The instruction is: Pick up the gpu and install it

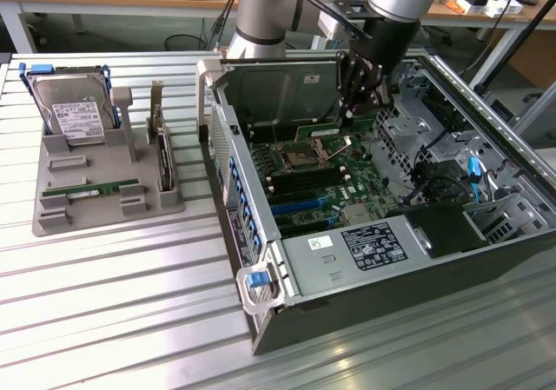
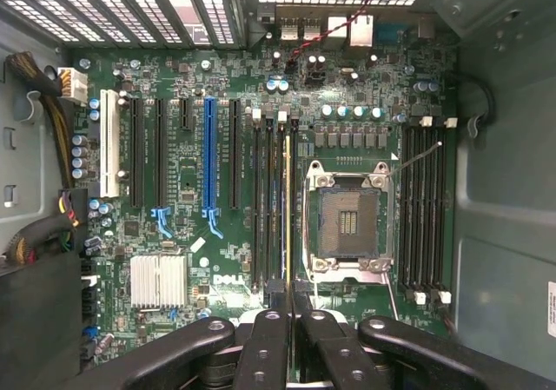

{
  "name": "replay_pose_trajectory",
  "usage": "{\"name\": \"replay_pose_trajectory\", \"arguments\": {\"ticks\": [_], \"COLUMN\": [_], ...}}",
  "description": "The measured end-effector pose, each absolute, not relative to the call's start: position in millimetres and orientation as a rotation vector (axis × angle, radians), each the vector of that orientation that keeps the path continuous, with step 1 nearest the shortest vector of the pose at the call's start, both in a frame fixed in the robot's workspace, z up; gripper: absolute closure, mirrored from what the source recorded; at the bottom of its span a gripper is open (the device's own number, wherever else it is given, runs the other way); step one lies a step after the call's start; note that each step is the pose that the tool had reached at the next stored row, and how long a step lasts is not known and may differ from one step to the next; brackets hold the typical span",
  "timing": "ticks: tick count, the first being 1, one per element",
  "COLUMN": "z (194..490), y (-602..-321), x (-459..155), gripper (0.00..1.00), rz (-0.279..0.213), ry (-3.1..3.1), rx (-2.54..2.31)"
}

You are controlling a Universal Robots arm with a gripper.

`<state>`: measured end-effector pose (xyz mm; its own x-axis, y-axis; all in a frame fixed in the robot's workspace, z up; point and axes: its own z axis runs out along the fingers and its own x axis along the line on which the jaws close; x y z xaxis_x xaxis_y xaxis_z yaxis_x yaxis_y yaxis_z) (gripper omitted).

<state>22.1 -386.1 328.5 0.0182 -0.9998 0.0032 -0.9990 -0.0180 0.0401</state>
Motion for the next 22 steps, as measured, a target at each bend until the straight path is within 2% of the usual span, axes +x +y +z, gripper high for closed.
{"name": "replay_pose_trajectory", "arguments": {"ticks": [22], "z": [323.6], "y": [-386.1], "x": [22.1], "gripper": [0.88], "rz": [-0.040], "ry": [-2.179], "rx": [2.219]}}
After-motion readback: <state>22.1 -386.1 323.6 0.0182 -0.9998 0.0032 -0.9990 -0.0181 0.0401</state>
